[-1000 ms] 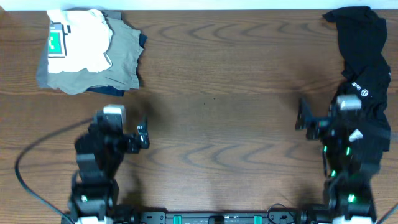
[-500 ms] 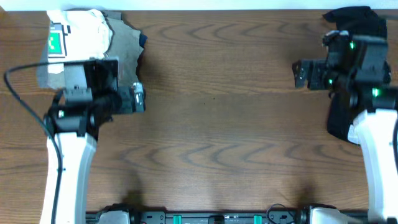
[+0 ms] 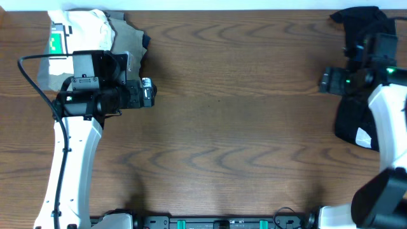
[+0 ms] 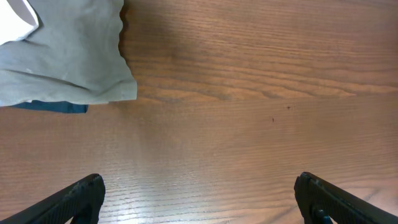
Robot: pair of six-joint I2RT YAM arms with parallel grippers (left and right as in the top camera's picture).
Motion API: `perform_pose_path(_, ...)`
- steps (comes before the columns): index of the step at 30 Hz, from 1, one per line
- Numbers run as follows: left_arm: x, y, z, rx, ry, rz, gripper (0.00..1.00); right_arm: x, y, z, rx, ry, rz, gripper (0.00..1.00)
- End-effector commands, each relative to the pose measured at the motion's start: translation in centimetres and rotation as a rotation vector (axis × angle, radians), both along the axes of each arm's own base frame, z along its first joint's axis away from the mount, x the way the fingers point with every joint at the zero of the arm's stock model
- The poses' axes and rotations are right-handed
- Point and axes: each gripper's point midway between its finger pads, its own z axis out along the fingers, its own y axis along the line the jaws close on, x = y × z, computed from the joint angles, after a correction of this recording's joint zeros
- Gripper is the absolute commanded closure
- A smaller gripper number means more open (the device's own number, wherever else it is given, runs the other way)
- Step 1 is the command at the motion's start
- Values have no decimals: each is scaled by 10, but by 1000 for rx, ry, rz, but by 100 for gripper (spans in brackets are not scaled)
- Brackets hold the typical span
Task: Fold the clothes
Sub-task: 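Reach the right gripper to the black t-shirt and grasp it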
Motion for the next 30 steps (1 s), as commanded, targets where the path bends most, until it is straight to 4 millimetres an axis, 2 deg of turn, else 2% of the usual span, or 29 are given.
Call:
perform_pose_path(1,5,-4,1,-15,-2,-12,2,-10,-31,-24,-3,77,-110,13)
perform_pose_path(8,9,-9,-23,-17,71,-27,2,-35,-54,-73,-17,261,-198,19)
perform_pose_path(12,13,-21,-39,-17,111,-59,2,-42,-59,-92,-28,329,-219,22)
perform_pose_path(18,16,-35,-53,-14,138,-99,2,-47,-67,-109,-60,380,-261,29)
perform_pose_path(30,19,-38,-53,-13,128,-106,2,-61,-63,-148,-54,418,-270,83)
